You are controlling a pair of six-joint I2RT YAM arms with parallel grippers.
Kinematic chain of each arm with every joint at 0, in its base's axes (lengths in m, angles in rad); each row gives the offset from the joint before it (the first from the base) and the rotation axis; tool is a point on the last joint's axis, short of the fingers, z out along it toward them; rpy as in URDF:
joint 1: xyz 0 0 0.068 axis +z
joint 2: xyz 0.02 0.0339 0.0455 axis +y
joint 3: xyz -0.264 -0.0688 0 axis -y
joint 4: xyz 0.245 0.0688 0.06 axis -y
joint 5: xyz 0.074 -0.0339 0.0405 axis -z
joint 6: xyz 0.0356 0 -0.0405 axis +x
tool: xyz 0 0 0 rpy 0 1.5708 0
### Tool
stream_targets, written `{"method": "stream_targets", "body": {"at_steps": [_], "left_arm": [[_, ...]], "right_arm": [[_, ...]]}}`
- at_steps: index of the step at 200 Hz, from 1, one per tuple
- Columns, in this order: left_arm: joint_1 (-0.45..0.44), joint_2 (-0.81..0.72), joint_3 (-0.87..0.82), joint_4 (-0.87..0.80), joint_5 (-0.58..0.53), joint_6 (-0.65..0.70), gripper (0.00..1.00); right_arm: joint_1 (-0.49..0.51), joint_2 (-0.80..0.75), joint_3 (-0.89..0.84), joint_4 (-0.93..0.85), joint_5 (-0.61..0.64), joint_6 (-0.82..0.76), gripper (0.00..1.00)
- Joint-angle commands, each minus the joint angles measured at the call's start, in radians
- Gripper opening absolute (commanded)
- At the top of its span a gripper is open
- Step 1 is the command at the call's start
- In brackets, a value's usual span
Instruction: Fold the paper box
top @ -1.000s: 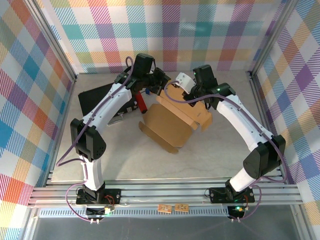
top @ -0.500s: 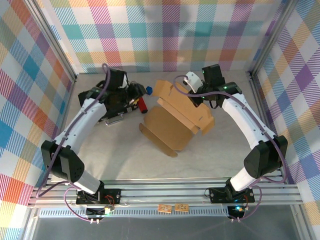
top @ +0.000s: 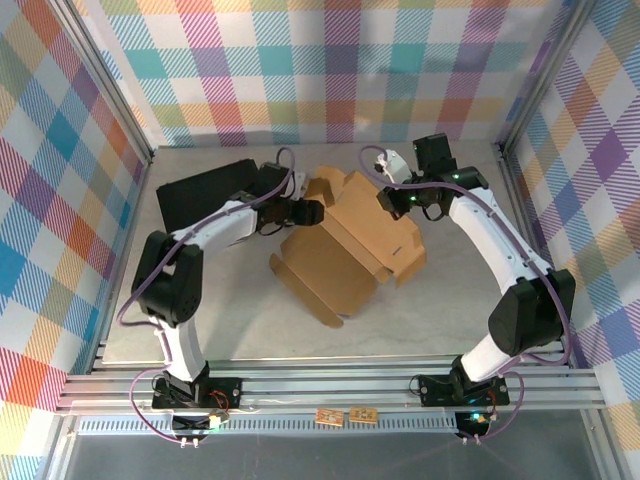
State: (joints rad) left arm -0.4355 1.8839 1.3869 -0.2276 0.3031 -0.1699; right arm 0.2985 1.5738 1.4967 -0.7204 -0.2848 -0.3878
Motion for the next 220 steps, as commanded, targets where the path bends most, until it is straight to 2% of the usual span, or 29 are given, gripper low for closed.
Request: {"method": "stream_targets", "body": {"at_steps": [1,42,100,168,220], "left_arm": [[0.006,0.076,0.065,0.076,0.045,0.087,0.61],[0.007,0.168,0.111,0.096,0.05,0.12,0.64],[0.007,0.211,0.106,0.292,0.152,0.061,0.64],[0.026,0.247,0.146,0.325,0.301,-0.012,0.53],[0.021,0.266,0.134,0.312,0.327,-0.029,0.49]], "right_arm": [[-0.028,0.003,-0.011,0.006,-0.075,0.029,0.0],[-0.051,0.021,-0.011,0.001,-0.104,0.039,0.0],[-0.095,0.042,-0.023,0.004,-0.155,0.095,0.0],[-0.149,0.072,0.008,-0.024,-0.232,0.178,0.0],[-0.16,0.129,0.07,-0.094,-0.269,0.202,0.0]]}}
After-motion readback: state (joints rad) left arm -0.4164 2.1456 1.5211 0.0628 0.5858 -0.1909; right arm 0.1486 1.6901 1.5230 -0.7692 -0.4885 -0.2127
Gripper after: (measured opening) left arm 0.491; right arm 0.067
